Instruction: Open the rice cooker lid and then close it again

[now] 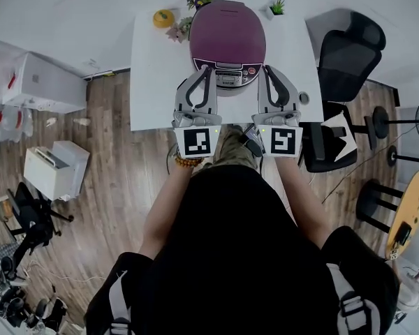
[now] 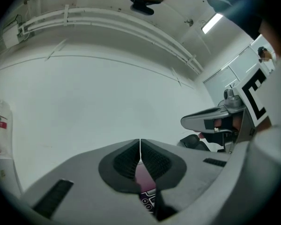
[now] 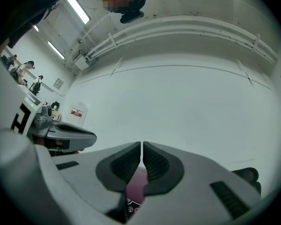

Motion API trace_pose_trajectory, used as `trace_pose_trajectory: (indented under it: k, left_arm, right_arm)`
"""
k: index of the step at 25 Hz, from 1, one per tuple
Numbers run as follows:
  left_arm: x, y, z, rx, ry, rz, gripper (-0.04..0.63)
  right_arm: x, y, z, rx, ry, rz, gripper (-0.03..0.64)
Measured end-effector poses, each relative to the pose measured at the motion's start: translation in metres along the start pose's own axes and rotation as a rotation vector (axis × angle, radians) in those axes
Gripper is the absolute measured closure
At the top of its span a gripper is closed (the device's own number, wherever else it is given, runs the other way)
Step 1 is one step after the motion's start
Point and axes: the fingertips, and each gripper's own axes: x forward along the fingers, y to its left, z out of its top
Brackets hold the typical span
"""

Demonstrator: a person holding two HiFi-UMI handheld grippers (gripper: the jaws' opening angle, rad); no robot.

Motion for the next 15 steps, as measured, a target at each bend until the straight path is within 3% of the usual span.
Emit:
trace_pose_trajectory:
  k: [15]
  left_arm:
    - [-0.009,0.004,-0.001,-0.017,-0.01,0.025,0.571]
  right_arm:
    - [-0.014,-0.007,-0.012,-0.024,0.037,0.002,0.58]
